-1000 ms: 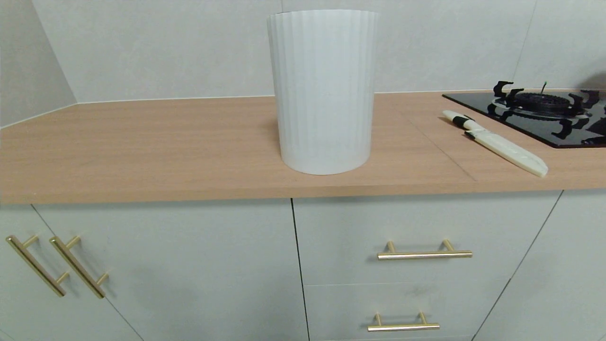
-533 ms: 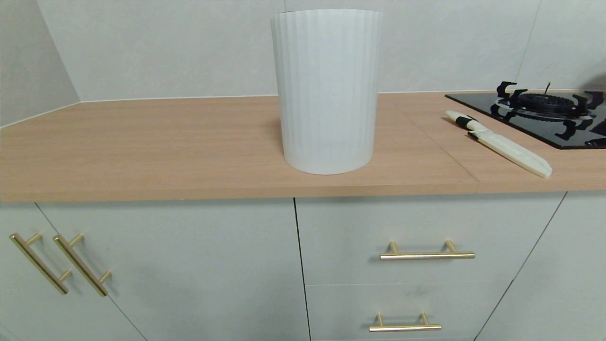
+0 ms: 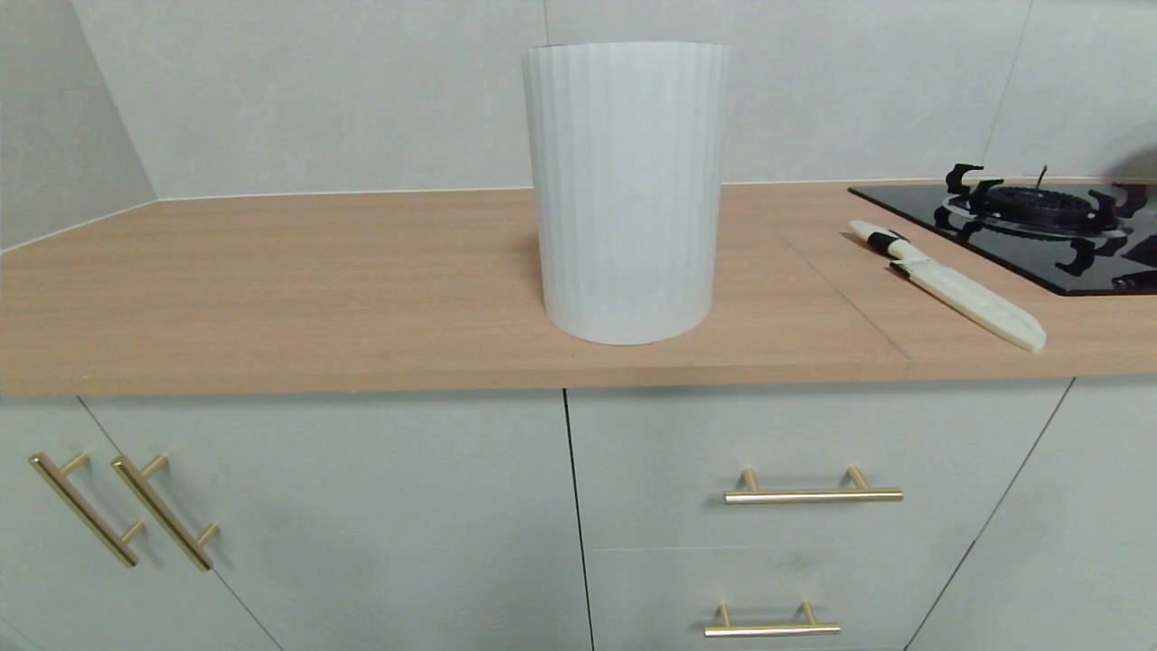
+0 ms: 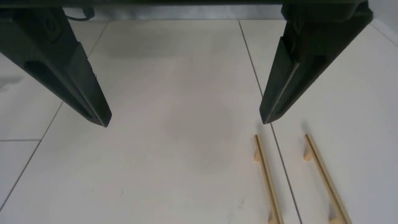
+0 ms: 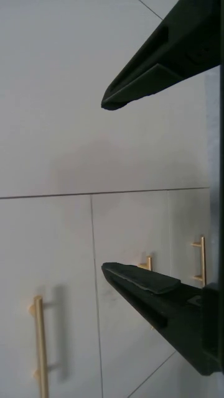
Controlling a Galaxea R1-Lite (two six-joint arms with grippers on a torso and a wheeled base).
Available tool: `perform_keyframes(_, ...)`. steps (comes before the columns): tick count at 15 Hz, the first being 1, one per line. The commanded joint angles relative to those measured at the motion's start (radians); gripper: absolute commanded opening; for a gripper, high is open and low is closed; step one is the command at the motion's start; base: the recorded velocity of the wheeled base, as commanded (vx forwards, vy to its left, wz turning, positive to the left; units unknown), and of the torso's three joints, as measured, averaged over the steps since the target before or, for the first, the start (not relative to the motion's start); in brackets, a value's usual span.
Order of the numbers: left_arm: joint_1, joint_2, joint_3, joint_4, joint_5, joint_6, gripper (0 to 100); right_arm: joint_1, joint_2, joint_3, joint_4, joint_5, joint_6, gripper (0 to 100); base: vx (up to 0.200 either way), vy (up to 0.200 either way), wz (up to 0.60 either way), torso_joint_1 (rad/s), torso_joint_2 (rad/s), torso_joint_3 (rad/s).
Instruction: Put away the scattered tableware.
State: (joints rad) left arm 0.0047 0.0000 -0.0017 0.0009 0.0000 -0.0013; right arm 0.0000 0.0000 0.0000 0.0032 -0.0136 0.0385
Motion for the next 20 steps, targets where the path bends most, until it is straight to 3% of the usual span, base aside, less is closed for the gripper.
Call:
perform_keyframes(1,0.000,0.002,0.000,0.001,0.000,0.000,100,0.000,0.002,0.000,0.000,0.000,0.000,100,0.000,0.000,0.00,0.076,-0.24,-0.286)
perform_keyframes(20,0.000,0.002,0.000,0.001,0.000,0.000,100,0.000,0.002,0.000,0.000,0.000,0.001,100,0.000,0.000,0.00,0.172,-0.47,-0.297)
